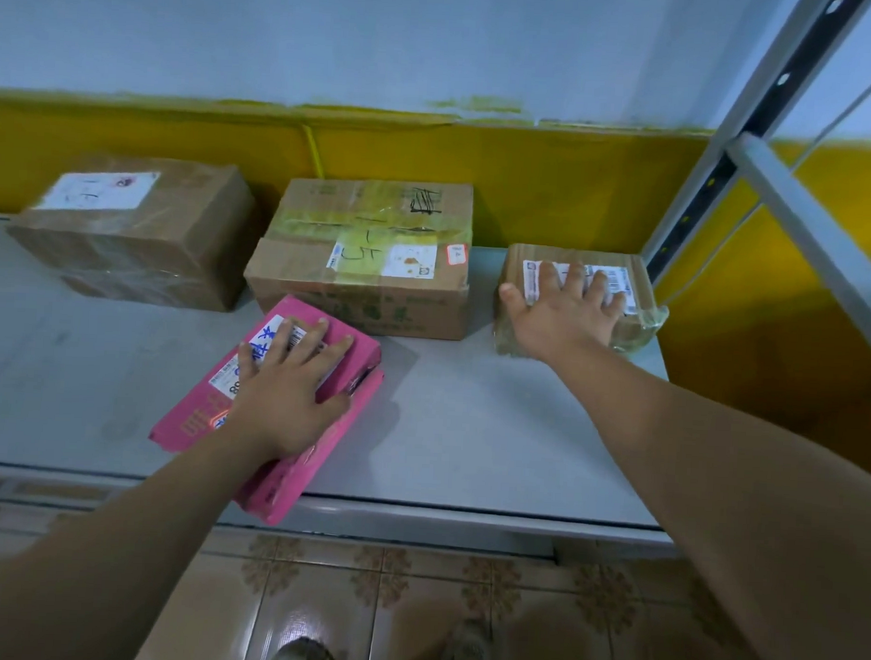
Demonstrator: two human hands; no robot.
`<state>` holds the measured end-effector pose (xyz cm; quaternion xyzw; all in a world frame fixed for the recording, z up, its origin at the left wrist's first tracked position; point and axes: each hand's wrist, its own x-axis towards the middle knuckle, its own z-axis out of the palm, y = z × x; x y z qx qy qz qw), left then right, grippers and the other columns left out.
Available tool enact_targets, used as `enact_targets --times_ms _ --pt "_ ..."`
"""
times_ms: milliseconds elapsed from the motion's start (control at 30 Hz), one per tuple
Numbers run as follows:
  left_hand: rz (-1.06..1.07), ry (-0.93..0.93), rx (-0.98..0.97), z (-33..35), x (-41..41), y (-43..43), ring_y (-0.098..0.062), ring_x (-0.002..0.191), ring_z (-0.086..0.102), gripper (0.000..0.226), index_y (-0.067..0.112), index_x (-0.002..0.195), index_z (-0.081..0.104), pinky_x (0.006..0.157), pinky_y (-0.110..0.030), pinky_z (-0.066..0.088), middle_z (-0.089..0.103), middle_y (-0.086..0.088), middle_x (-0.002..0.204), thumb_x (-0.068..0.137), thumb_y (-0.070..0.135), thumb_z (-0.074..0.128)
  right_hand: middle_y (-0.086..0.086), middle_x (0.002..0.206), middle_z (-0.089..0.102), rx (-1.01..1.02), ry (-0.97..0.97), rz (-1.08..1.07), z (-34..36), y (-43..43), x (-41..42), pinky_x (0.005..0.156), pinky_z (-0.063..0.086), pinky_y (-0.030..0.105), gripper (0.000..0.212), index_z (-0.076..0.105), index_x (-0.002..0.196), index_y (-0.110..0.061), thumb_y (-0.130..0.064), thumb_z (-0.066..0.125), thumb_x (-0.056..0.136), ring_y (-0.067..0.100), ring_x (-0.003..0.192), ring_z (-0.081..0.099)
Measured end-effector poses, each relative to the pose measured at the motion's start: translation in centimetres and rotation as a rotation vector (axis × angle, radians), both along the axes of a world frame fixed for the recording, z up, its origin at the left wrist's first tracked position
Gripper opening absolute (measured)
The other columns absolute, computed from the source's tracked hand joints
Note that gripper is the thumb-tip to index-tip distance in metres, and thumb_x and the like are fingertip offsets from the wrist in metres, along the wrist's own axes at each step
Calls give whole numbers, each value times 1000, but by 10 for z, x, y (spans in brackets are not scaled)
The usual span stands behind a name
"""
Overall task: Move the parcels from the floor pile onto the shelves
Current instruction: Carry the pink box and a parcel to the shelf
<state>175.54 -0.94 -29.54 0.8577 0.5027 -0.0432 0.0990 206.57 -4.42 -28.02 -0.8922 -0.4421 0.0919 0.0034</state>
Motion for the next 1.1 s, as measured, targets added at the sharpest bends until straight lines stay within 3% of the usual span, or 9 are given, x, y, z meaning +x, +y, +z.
enact_targets --times_ms 100,367,600,733,900,1100 --pt "3 -5 -4 0 -1 0 -21 148 -15 91 43 152 10 113 -60 -13 -5 11 162 66 73 10 11 165 7 10 -3 -10 0 13 4 117 1 60 83 13 158 -25 -75 12 91 39 150 2" --pt "-1 11 -9 1 -1 0 -22 148 -16 92 44 151 6 111 -59 -15 -6 11 162 64 72 9 12 165 9 24 -17 19 1 26 17 118 3 60 83 15 157 -25 -75 13 92 39 150 3" --pt "-5 43 -68 9 0 1 -22 148 -17 82 45 152 4 112 -60 -13 -9 10 162 76 64 30 8 165 6 -10 87 47 17 21 20 118 0 59 85 14 157 -30 -80 20 88 35 151 1" --pt "-24 78 -92 20 -1 2 -26 148 -14 86 43 152 1 114 -64 -5 -11 6 162 83 68 45 8 162 18 34 25 162 19 -1 8 118 9 58 80 23 153 -27 -75 32 89 34 149 11" --pt "126 131 -135 25 -18 -2 -35 147 -13 97 48 150 -2 111 -69 0 -16 8 161 74 83 46 9 165 5 74 44 211 -1 -36 -37 121 6 51 81 16 155 -23 -68 38 92 30 151 -1" --pt "5 173 -174 31 -41 6 -35 147 -11 98 50 149 -2 112 -66 7 -17 10 161 73 78 53 7 165 3 -123 165 209 -21 -60 -97 121 10 50 79 10 157 -25 -66 35 94 29 151 2"
